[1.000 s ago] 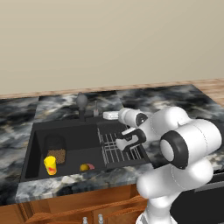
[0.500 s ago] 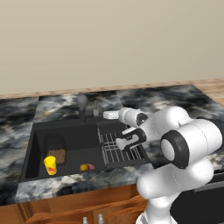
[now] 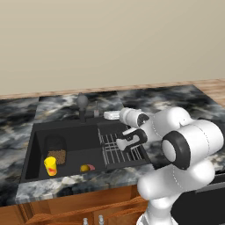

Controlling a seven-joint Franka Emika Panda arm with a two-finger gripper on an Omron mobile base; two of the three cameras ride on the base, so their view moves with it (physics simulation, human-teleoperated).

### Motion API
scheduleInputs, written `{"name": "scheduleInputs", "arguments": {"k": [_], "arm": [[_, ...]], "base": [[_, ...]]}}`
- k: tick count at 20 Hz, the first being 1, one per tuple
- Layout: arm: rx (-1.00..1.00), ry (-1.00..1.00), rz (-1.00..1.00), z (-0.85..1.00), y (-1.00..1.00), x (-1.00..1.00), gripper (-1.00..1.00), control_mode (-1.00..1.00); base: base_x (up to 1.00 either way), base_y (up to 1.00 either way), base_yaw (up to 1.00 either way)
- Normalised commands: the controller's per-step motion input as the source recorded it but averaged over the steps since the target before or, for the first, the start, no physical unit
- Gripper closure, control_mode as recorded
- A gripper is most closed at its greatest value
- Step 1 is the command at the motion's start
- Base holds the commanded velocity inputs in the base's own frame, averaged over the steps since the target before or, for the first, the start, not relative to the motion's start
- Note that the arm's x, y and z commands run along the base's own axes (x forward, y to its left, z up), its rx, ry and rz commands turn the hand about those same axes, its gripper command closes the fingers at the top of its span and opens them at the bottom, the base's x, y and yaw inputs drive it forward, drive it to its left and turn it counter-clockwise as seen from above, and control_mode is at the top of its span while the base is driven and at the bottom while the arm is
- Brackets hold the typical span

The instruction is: Pick the jar and cup and place them in the sink. Then turn on the water.

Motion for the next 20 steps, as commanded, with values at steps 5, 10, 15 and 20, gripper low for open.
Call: {"name": "scheduleInputs", "arguments": {"k": [5, 10, 15, 20], "arm": [[0.00, -0.08, 0.00, -0.14, 0.02, 0.00, -1.00, -1.00], [0.00, -0.07, 0.00, -0.13, 0.09, 0.04, -1.00, -1.00], [0.00, -0.06, 0.00, -0.15, 0.07, 0.05, -1.00, -1.00], [0.00, -0.03, 0.00, -0.20, 0.04, 0.00, -1.00, -1.00]], "base": [[0.00, 0.00, 0.00], [0.00, 0.00, 0.00], [0.00, 0.00, 0.00], [0.00, 0.00, 0.00]]}}
